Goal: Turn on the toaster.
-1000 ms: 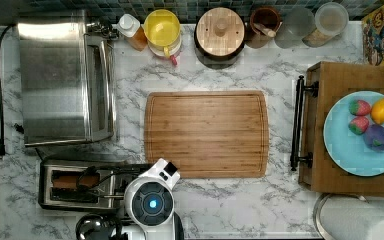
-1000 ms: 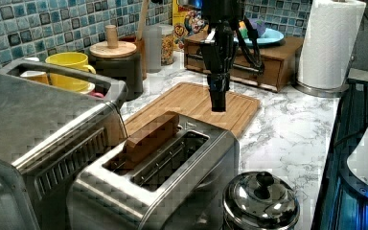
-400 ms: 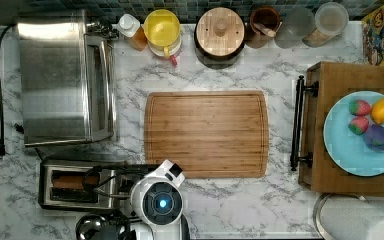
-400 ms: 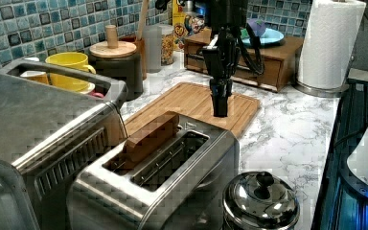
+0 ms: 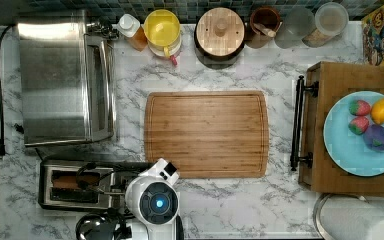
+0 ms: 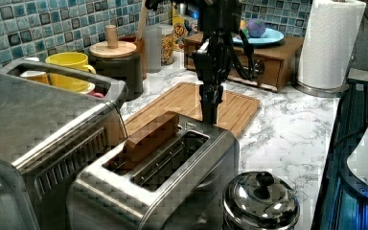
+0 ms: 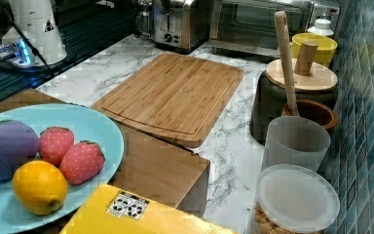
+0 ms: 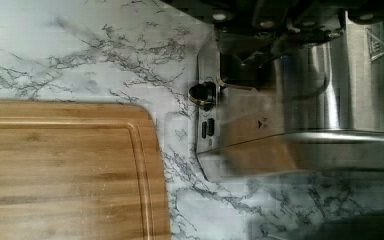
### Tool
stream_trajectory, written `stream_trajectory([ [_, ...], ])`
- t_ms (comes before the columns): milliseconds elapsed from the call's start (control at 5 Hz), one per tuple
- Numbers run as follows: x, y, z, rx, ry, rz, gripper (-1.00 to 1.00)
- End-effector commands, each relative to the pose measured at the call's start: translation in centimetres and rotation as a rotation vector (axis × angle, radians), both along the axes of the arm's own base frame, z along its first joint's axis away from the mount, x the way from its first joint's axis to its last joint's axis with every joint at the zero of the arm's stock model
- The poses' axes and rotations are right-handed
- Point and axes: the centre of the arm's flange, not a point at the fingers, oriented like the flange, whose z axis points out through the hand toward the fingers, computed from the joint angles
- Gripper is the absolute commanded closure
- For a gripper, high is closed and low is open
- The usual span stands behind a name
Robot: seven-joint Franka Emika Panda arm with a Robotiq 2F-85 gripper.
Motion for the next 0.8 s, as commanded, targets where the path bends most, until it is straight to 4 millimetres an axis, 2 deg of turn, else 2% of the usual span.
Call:
stream_trajectory([
  [200, 2.2, 2.2, -1.4, -0.062, 0.010, 0.012, 1.00],
  [400, 2.7, 2.4, -3.2, -0.097, 0.041, 0.002, 1.00],
  [600, 2.8, 2.0, -6.7, -0.143, 0.122, -0.010, 1.00],
  [800, 1.7, 1.1, -9.4, -0.160, 0.170, -0.020, 1.00],
])
